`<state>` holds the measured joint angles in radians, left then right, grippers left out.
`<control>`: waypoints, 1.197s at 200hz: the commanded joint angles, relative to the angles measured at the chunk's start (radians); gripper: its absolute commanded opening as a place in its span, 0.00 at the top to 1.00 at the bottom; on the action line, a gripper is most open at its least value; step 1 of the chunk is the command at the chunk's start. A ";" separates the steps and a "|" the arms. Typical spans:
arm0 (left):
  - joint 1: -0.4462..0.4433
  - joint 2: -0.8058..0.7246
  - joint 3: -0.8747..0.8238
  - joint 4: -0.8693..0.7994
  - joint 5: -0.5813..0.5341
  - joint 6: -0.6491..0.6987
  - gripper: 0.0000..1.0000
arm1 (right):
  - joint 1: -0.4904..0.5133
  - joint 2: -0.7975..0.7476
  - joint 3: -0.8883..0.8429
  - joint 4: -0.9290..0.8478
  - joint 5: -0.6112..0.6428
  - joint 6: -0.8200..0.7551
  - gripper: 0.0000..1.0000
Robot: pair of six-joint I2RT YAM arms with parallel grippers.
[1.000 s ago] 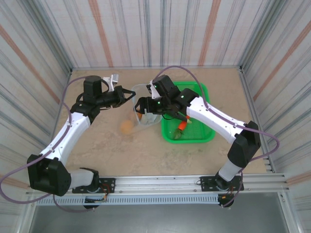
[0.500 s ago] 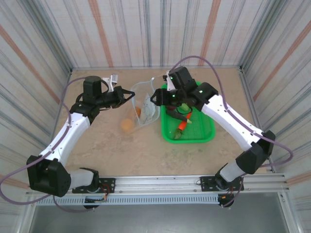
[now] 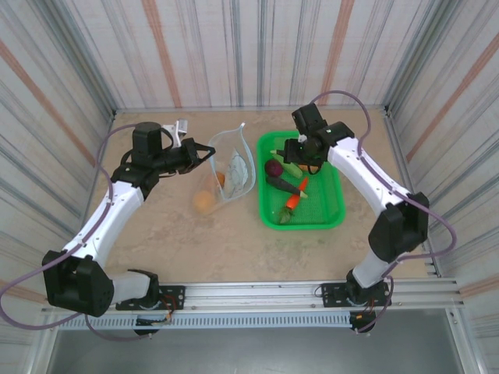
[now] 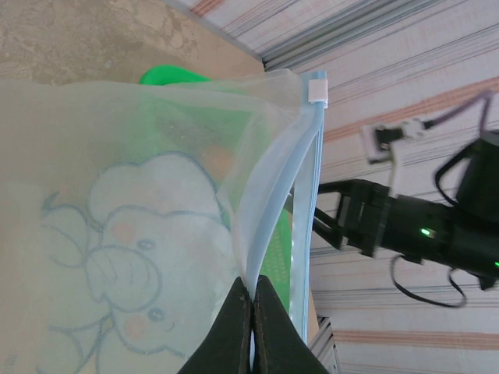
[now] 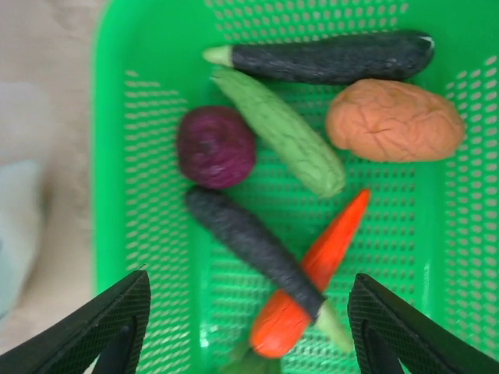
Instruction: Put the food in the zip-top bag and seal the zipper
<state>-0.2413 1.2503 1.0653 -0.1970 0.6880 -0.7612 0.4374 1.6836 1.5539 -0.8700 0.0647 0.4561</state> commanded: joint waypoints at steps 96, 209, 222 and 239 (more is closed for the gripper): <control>0.017 0.049 -0.026 0.050 0.064 -0.035 1.00 | -0.186 0.338 0.123 0.248 -0.086 -0.159 0.08; 0.020 0.049 -0.034 0.072 0.071 -0.041 1.00 | -0.200 0.375 0.113 0.173 -0.175 -0.120 0.06; 0.023 0.049 -0.037 0.074 0.068 -0.046 1.00 | -0.200 0.348 0.083 0.179 -0.175 -0.107 0.06; 0.025 0.046 -0.040 0.075 0.067 -0.047 1.00 | -0.200 0.321 0.049 0.183 -0.169 -0.097 0.06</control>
<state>-0.2279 1.2995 1.0397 -0.1425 0.7403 -0.7925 0.2462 2.0808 1.6428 -0.6762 -0.0998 0.3321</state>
